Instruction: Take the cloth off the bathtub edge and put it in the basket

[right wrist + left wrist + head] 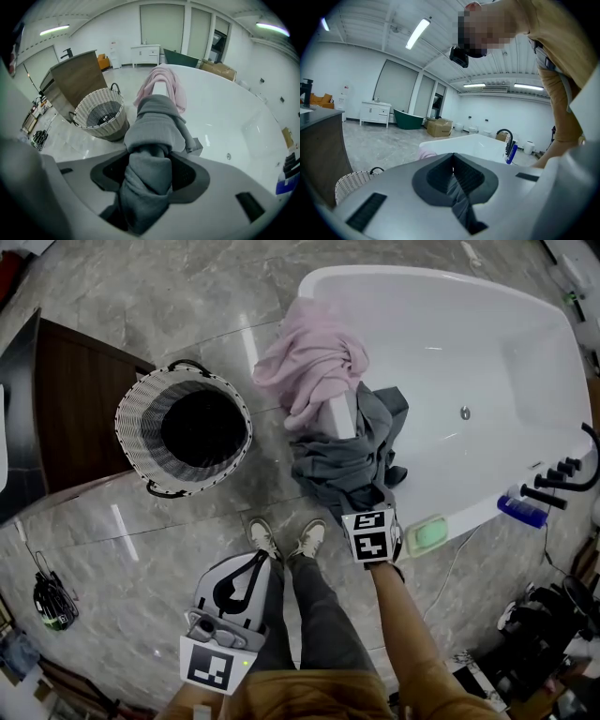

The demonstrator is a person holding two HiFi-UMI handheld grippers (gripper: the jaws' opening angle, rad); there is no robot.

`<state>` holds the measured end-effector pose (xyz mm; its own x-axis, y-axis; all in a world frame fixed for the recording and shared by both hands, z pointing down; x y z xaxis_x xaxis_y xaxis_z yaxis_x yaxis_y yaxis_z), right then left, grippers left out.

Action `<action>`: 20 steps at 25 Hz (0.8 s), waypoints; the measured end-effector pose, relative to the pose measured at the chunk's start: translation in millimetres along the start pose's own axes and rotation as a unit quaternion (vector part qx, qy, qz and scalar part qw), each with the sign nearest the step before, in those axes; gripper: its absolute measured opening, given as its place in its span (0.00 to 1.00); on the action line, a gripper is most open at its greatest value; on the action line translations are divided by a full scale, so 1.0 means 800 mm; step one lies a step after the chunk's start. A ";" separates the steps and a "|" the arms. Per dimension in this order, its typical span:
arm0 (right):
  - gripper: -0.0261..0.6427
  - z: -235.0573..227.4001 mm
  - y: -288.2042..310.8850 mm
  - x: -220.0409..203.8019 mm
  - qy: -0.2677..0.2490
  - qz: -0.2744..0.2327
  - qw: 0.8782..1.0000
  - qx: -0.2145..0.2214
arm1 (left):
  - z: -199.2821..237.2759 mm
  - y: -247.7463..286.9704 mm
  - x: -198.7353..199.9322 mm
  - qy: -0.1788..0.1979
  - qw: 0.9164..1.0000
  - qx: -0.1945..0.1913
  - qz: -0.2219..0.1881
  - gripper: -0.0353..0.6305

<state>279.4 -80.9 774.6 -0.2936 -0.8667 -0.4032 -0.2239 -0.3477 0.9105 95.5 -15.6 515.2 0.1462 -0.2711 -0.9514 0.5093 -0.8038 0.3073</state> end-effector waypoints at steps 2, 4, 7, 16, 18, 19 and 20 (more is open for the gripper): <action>0.40 0.003 -0.012 0.003 0.009 -0.010 1.000 0.003 | 0.000 0.000 0.002 0.004 1.000 -0.003 -0.002 0.06; 0.36 0.004 -0.024 0.007 0.017 -0.021 1.000 0.008 | -0.002 0.002 0.005 0.005 1.000 -0.006 -0.005 0.06; 0.17 0.004 -0.047 0.017 0.011 -0.051 0.999 0.010 | -0.010 0.006 0.008 0.007 1.000 -0.014 -0.008 0.06; 0.09 -0.003 -0.118 0.047 0.103 -0.118 0.985 0.067 | -0.020 -0.001 0.030 0.016 0.999 -0.026 -0.014 0.06; 0.09 -0.003 -0.146 0.062 0.123 -0.141 0.979 0.076 | -0.019 -0.005 0.042 0.021 0.999 -0.024 -0.020 0.06; 0.09 -0.003 -0.161 0.070 0.133 -0.152 0.976 0.080 | -0.019 -0.006 0.049 0.024 0.999 -0.023 -0.024 0.06; 0.09 -0.003 -0.176 0.079 0.143 -0.164 0.972 0.084 | -0.019 -0.009 0.058 0.027 0.999 -0.022 -0.028 0.06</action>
<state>295.0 -87.3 621.2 0.0839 -0.7916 -0.6053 -0.4181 -0.5793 0.6997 111.5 -14.6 469.0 0.1606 -0.1969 -0.9672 0.5549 -0.7924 0.2535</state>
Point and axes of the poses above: the fingertips, and each gripper's own axes: y forward along the fingers, z to its left, x out of its top, the point moved 2 cm from there along -y, backward along the fingers, and after that the axes turned 10 degrees about y, right-handed, at the moved point
